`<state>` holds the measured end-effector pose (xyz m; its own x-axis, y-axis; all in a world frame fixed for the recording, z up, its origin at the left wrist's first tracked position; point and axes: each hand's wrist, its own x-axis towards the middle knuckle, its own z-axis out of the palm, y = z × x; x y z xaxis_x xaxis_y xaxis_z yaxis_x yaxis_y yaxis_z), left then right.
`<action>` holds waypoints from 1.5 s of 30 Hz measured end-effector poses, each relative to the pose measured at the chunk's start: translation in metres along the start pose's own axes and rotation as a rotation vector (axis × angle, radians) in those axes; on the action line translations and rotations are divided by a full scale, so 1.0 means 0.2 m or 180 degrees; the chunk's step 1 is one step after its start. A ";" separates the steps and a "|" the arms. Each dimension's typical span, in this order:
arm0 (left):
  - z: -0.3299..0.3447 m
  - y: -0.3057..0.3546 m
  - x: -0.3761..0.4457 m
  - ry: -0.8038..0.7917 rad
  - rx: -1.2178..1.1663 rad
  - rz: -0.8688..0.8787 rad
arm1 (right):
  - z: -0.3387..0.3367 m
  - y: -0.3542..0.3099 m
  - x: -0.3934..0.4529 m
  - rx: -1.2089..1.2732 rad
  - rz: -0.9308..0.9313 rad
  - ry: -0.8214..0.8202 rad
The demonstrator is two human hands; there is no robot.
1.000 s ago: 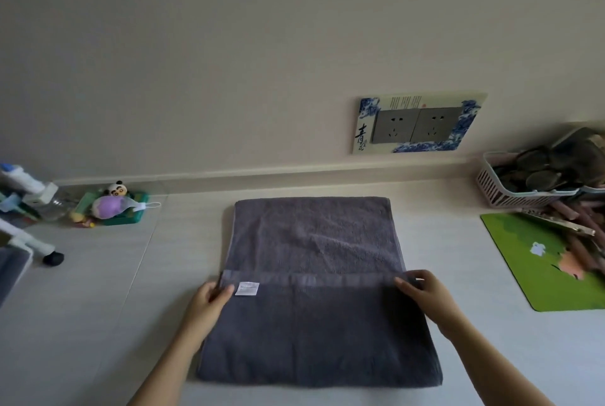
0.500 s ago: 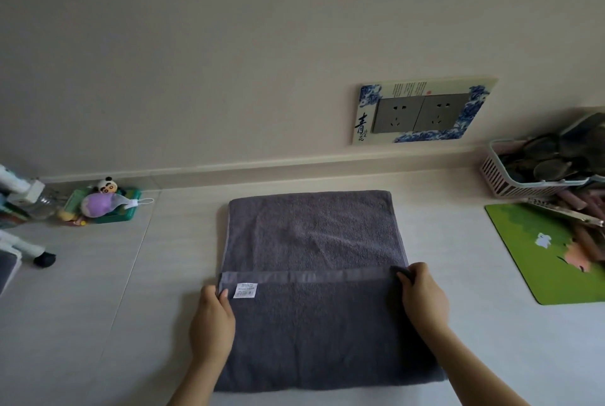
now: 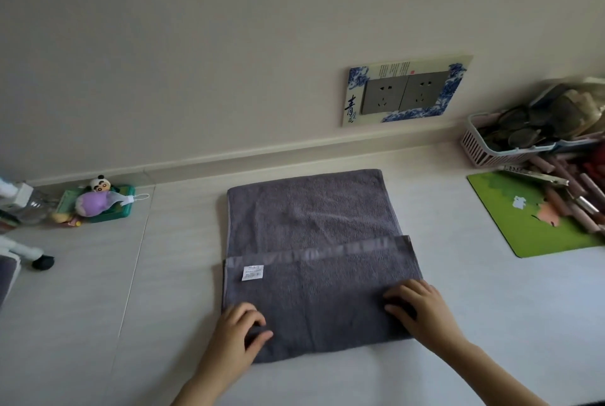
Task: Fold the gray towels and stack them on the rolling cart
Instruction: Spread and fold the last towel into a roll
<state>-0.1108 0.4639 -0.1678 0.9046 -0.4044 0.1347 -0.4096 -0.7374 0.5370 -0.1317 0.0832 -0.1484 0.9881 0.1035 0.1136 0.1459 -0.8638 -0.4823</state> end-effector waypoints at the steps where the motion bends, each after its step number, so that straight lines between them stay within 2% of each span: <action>1: 0.00 -0.01 -0.03 -0.0110 -0.0059 0.0082 | -0.01 0.00 -0.03 0.0109 -0.0042 -0.0143; 6: -0.06 -0.07 -0.06 -0.0445 -0.0547 -0.0139 | -0.01 0.07 -0.11 0.0371 -0.0176 -0.0643; 9: -0.08 -0.08 -0.06 -0.0668 -0.0594 -0.0122 | -0.03 0.07 -0.11 0.0511 0.0067 -0.0919; 13: -0.09 -0.09 -0.07 -0.0842 -0.0511 -0.0018 | -0.02 0.05 -0.11 0.0522 0.0152 -0.0792; 16: -0.09 -0.08 -0.03 -0.0776 -0.0518 -0.0012 | 0.00 0.02 -0.11 0.0560 0.0436 -0.0540; 20: -0.11 -0.09 -0.01 -0.0739 -0.0581 -0.0097 | -0.01 -0.02 -0.09 0.0453 0.0674 -0.0539; 23: -0.16 -0.07 0.04 -0.0846 -0.0669 -0.0480 | -0.07 -0.06 -0.04 0.0389 0.0846 -0.0679; 25: -0.22 -0.06 0.09 -0.1271 -0.0730 -0.0928 | -0.15 -0.11 0.01 0.0212 0.1012 -0.1093; 29: -0.37 -0.05 0.18 -0.2566 -0.1214 -0.1290 | -0.34 -0.18 0.13 0.0227 0.1136 -0.2160; 32: -0.49 -0.03 0.25 -0.2868 -0.1828 -0.1554 | -0.42 -0.19 0.20 0.0623 0.1294 -0.2453; 36: -0.62 -0.05 0.41 -0.2680 -0.2377 -0.2048 | -0.48 -0.21 0.42 0.0976 0.1424 -0.2424; 39: -0.68 -0.07 0.57 -0.2240 -0.2502 -0.2356 | -0.49 -0.21 0.66 0.1157 0.1508 -0.2215; 41: -0.67 -0.11 0.68 -0.1690 -0.2703 -0.2657 | -0.48 -0.19 0.81 0.1375 0.1660 -0.1906; 45: -0.53 -0.19 0.80 0.0011 -0.3481 -0.3299 | -0.42 -0.11 0.95 0.2076 0.2087 -0.1051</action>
<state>0.0622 0.4851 -0.0776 0.7310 0.0305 -0.6817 0.6789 0.0685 0.7310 0.0481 0.0793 -0.0432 0.8320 -0.0809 -0.5488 -0.5367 -0.3678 -0.7594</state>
